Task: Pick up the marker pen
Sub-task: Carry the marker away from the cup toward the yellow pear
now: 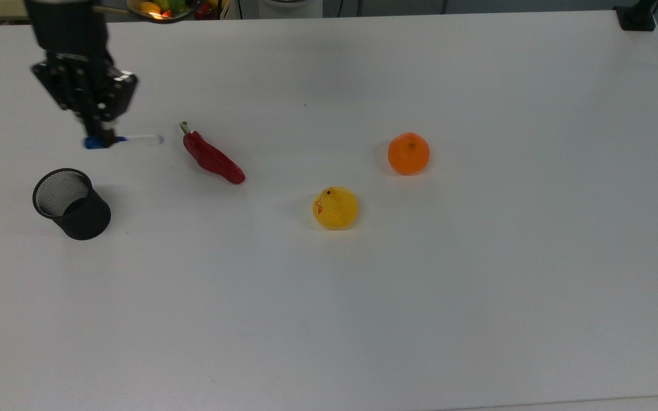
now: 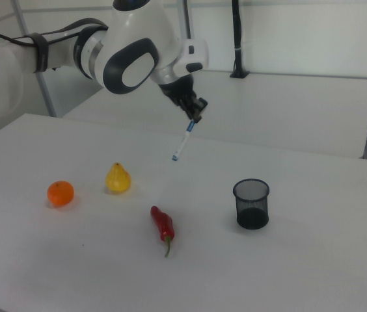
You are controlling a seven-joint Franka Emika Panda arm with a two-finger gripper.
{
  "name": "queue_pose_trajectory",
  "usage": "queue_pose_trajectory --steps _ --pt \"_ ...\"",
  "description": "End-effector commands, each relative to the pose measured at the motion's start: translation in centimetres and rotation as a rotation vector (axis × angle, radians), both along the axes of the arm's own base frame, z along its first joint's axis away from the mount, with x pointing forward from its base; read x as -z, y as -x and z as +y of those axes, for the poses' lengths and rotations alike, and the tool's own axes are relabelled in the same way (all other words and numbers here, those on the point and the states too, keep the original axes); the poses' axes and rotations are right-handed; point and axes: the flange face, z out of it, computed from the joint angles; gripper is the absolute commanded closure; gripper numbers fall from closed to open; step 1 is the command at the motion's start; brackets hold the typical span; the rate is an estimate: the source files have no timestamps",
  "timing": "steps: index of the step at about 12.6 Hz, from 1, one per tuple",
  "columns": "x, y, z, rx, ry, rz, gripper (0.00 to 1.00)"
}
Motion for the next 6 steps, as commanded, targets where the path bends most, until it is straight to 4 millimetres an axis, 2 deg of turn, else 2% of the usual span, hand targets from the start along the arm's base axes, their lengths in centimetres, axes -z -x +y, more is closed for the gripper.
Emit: queue_pose_trajectory --steps 1,6 --pt "4.5 -0.2 5.2 -0.114 -0.05 0.198 1.0" --pt "14.3 -5.0 12.7 -0.236 -0.007 0.45 0.99"
